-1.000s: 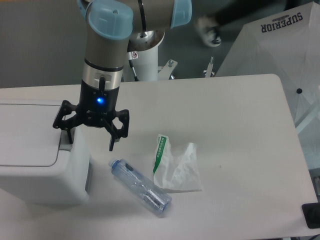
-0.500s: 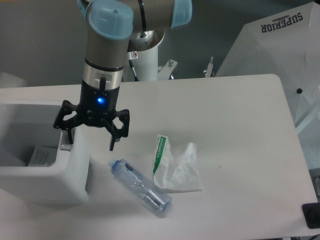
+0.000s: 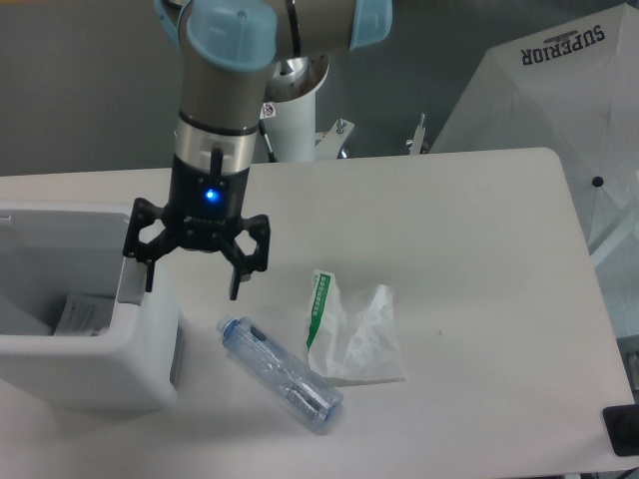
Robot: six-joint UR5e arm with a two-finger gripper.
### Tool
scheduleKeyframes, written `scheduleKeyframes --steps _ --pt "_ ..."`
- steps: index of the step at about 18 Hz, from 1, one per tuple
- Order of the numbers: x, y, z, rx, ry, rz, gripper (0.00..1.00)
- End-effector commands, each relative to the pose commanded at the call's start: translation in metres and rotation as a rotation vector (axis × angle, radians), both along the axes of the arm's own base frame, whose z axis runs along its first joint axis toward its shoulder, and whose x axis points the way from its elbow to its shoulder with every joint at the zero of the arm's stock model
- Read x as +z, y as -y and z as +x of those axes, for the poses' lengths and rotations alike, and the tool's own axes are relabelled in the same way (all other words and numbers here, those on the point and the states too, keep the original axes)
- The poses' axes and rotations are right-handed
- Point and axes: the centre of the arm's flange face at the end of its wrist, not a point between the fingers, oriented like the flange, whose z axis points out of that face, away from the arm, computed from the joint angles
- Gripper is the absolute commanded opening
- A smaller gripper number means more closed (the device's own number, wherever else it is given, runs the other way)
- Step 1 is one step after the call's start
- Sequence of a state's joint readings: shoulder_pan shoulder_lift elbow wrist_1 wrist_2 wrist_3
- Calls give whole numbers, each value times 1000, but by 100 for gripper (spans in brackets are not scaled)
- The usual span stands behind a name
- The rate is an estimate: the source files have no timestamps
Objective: Open the trash can
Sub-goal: 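Raise the gripper slightly away from the opened lid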
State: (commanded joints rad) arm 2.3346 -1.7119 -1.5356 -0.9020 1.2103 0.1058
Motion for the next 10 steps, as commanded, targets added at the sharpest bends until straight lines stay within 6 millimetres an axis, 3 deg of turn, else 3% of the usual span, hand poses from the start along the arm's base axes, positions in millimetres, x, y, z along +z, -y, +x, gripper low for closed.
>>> scheduleKeyframes --steps 8,10 --pt "3 52 -81 12 -226 -125 100" --pt "-5 55 -87 -66 -281 -172 100"
